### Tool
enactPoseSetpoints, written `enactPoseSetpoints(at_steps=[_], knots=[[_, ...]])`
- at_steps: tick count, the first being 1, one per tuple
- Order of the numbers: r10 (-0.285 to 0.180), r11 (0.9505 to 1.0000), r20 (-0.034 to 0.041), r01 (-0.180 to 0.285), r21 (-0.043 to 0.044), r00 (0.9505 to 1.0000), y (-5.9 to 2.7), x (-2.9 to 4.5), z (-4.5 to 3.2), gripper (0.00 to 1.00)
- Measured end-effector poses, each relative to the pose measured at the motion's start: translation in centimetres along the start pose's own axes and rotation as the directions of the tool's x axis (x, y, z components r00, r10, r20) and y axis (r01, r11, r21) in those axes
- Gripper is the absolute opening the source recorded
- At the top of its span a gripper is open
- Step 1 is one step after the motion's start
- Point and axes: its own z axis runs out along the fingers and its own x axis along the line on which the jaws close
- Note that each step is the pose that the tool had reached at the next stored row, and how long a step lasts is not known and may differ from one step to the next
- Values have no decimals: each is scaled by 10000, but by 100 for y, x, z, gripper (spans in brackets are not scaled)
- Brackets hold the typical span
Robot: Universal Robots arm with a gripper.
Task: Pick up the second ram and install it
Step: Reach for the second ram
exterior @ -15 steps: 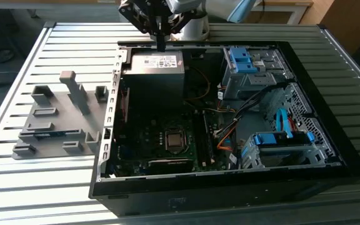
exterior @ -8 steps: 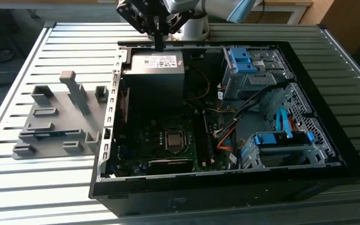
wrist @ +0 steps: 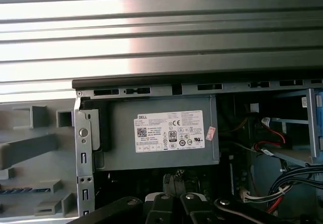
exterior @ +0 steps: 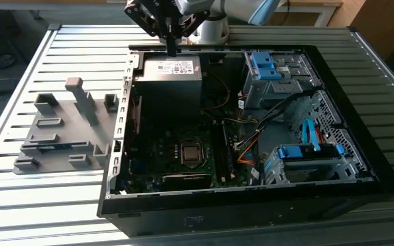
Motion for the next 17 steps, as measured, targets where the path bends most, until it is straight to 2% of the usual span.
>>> enactPoseSetpoints(at_steps=[17], knots=[[1, 10000, -2, -1, -24, 10000, -6, 82, -2, 11]])
